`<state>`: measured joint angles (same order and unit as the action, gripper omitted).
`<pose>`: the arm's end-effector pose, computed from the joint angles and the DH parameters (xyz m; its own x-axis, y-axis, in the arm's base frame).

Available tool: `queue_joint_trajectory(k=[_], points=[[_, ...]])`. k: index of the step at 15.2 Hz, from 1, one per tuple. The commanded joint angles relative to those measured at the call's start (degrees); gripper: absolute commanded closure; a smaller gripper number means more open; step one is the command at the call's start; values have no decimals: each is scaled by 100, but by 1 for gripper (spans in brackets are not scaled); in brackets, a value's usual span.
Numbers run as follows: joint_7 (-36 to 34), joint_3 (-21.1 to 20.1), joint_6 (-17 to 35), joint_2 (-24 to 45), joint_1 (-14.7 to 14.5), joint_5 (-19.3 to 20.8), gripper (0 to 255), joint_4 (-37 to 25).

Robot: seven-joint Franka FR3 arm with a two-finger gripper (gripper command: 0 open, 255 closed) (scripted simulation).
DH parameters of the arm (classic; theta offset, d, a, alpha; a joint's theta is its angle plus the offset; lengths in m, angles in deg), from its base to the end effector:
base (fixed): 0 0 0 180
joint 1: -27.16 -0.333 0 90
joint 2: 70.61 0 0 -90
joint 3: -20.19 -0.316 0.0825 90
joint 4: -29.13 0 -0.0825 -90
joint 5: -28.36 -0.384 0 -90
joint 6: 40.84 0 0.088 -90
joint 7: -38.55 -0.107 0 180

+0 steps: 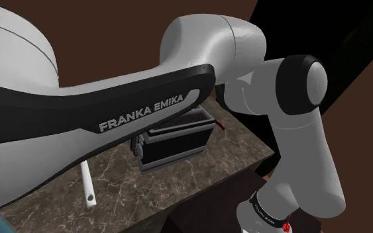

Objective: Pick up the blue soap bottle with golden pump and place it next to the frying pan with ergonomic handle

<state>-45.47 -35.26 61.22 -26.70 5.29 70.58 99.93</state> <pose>0.4023 0.6065 0.4439 0.9783 -0.1629 0.1281 -0.1561 -0.9859 -0.0609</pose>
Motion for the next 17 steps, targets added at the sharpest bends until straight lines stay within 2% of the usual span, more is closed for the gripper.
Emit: queue_joint_trajectory(k=[1, 5, 12, 13, 17], points=[[-54, 13, 152, 18, 55, 31, 255, 167], [-147, 62, 407, 93, 109, 110, 255, 403], [-147, 61, 407, 94, 110, 110, 255, 403], [-145, 62, 407, 94, 111, 110, 0, 402], [-144, 62, 405, 95, 109, 110, 0, 398]])
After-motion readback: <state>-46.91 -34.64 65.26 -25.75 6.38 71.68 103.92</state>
